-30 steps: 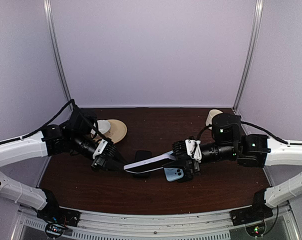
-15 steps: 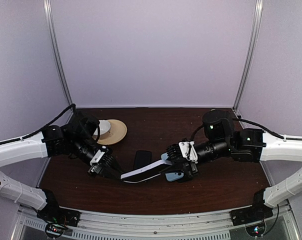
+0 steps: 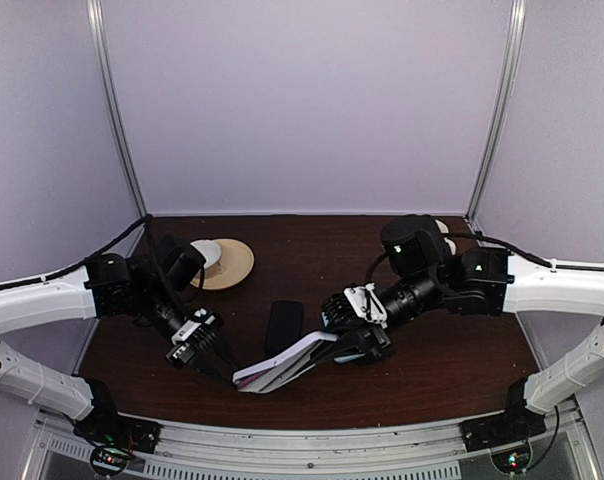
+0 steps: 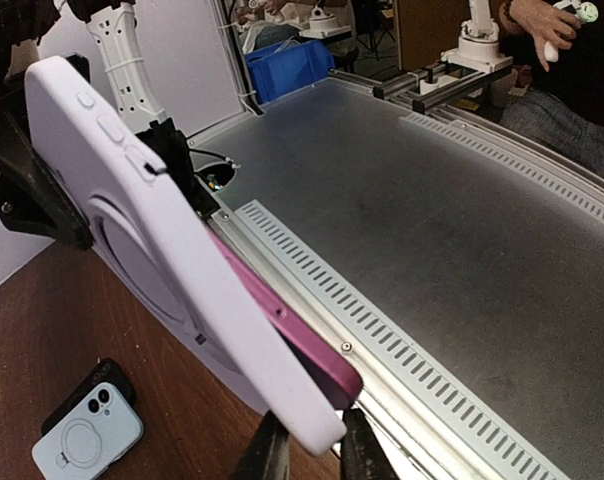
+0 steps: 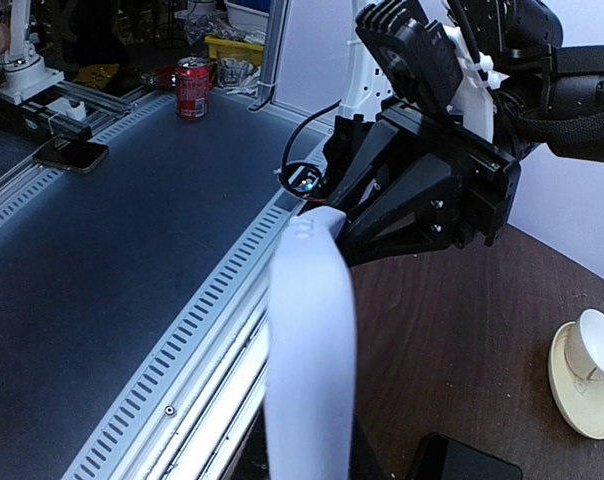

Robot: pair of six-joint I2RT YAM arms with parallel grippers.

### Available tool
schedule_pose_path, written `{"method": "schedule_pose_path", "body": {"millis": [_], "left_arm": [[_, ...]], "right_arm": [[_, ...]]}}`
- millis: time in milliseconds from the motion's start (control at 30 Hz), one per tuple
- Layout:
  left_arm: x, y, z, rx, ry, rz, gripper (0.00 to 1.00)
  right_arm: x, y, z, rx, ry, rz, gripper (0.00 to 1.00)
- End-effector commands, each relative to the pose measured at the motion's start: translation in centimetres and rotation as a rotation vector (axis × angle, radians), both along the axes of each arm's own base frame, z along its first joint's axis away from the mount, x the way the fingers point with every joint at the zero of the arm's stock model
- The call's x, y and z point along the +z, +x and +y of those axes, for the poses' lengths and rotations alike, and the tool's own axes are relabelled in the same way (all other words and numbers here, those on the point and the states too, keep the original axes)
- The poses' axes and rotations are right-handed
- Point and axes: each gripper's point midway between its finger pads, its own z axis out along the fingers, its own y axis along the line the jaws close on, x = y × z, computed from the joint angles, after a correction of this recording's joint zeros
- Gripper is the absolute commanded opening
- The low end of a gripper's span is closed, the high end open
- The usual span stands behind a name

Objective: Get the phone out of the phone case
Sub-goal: Remove the top left corner of the phone from the phone case.

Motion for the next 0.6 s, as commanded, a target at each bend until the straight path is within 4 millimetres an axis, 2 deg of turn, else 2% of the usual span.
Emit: {"method": "schedule_pose_path", "body": {"millis": [0, 200, 367, 467, 533, 567], "left_arm": [[1.7, -1.2, -0.2, -0.081, -0.073, 0.01, 0.1], [1.2, -0.8, -0.4, -0.064, -0.052, -0.004, 0.11], [0.0, -0.2, -0.5, -0.035, -0.006, -0.029, 0.21], [-0.3, 0.5, -0.7, -0.006, 0.01, -0.059, 0.36], [-0.3, 1.1, -1.0, 0.027, 0.01, -0.087, 0.53], [-0.6, 1.5, -1.0, 0.053, 0.017, -0.109, 0.57]], "right_arm": [[2.8, -1.7, 0.6, 0.128, 0.096, -0.011, 0.0], [2.9, -2.5, 0.8, 0.185, 0.094, 0.031, 0.0], [2.9, -3.2, 0.6, 0.224, 0.088, 0.065, 0.0], [2.8, -3.0, 0.5, 0.2, 0.088, 0.049, 0.0], [2.9, -2.5, 0.4, 0.159, 0.095, 0.021, 0.0], [3.0, -2.2, 0.3, 0.13, 0.103, 0.008, 0.0]]}}
